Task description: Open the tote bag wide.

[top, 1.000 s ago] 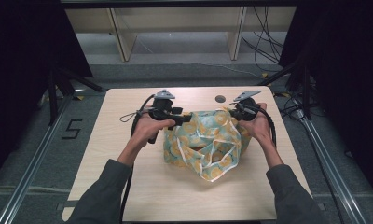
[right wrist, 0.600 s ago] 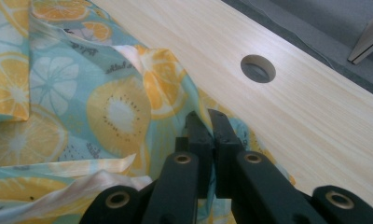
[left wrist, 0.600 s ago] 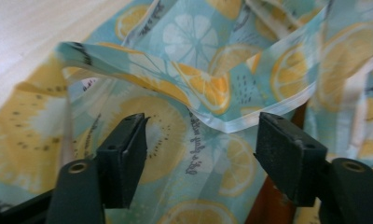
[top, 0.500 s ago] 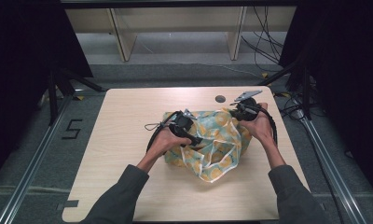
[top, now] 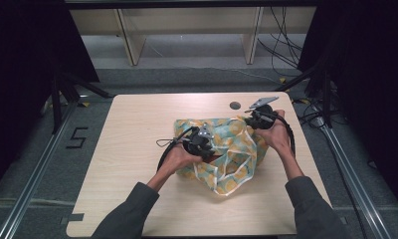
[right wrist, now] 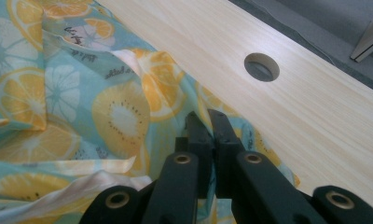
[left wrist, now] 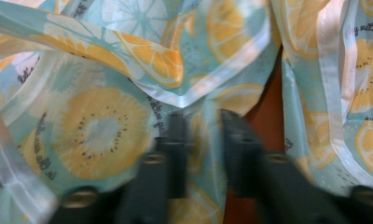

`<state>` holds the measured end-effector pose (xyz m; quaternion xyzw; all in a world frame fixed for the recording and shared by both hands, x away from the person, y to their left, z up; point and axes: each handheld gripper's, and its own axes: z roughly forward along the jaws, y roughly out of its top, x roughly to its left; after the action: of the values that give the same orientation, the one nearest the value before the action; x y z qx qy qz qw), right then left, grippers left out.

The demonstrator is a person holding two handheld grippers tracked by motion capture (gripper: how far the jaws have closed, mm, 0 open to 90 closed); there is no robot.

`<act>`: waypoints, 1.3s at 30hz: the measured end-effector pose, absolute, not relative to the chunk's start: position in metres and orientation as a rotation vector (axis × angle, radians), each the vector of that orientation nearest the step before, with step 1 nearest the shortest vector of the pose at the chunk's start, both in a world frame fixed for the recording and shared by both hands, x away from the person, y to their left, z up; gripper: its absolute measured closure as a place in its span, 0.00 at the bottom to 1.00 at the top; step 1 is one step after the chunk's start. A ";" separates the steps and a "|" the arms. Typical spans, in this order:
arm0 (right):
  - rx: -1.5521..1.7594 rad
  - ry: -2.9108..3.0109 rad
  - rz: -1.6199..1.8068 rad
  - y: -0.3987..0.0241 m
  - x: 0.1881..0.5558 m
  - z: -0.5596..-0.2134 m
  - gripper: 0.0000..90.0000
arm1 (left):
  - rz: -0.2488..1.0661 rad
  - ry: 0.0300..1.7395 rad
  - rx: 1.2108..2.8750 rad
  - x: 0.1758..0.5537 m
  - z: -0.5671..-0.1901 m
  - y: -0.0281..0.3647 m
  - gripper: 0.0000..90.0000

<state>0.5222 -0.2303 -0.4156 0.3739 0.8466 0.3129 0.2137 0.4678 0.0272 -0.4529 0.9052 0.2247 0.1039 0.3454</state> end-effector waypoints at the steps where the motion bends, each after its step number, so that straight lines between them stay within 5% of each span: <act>1: 1.050 2.345 0.875 -0.231 0.521 -0.415 0.99 | 0.294 0.583 2.343 0.473 -0.448 0.028 0.99; 11: 1.099 2.343 1.013 -0.244 0.512 -0.414 0.93 | 0.371 0.756 2.151 0.522 -0.410 0.045 0.99; 19: 1.165 2.295 1.213 -0.263 0.493 -0.381 0.79 | 0.352 0.893 2.109 0.552 -0.420 0.043 1.00; 24: 1.080 2.270 1.312 -0.262 0.473 -0.345 0.79 | 0.360 0.936 2.112 0.560 -0.423 0.046 1.00; 27: 0.945 2.322 1.350 -0.248 0.459 -0.337 0.94 | 0.326 0.960 2.102 0.564 -0.426 0.047 1.00; 33: 0.815 2.576 1.084 -0.187 0.445 -0.371 1.00 | 0.307 0.968 2.090 0.564 -0.427 0.048 0.99; 39: 0.807 2.739 0.689 -0.158 0.468 -0.420 1.00 | 0.284 0.963 2.068 0.564 -0.425 0.053 0.99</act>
<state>0.4685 -0.1583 -0.4203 0.2732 0.9276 0.2334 0.1020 0.5637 0.0529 -0.4253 0.8210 0.3824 0.1129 0.4087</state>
